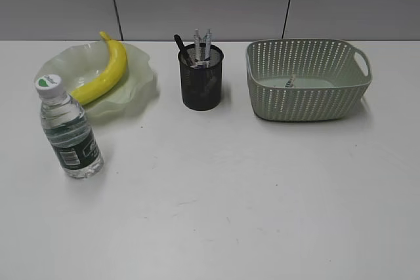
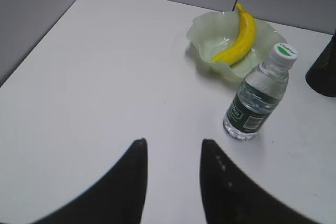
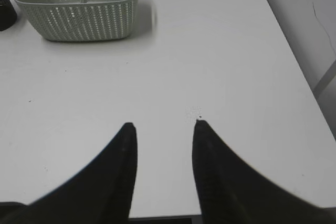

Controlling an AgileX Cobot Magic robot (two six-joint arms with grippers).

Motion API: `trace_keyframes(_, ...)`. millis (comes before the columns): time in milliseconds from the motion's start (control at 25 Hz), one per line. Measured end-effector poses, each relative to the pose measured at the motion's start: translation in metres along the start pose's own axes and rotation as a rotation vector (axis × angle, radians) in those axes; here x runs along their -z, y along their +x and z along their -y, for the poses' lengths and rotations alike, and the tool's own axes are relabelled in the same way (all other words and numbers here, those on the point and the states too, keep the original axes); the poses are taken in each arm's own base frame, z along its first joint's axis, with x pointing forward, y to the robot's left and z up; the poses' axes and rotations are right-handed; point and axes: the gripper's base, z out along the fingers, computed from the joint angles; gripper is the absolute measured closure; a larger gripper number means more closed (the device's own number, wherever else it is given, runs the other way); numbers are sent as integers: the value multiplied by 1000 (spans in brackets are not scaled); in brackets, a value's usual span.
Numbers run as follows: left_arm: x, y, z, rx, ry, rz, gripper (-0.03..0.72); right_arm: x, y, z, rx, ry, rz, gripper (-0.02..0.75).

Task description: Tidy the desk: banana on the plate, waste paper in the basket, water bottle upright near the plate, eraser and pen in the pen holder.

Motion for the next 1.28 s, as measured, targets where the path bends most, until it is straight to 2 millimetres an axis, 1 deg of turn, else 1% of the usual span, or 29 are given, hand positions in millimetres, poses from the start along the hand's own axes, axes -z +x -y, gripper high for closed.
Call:
trace_keyframes(520, 0, 0, 0, 0, 1, 1, 433, 0, 0, 0, 0, -1, 0, 441)
trace_keyframes(840, 0, 0, 0, -15, 32, -6, 433, 0, 0, 0, -1, -1, 1, 441)
trace_keyframes(1280, 0, 0, 0, -14, 30, -6, 447, 0, 0, 0, -1, -1, 1, 441)
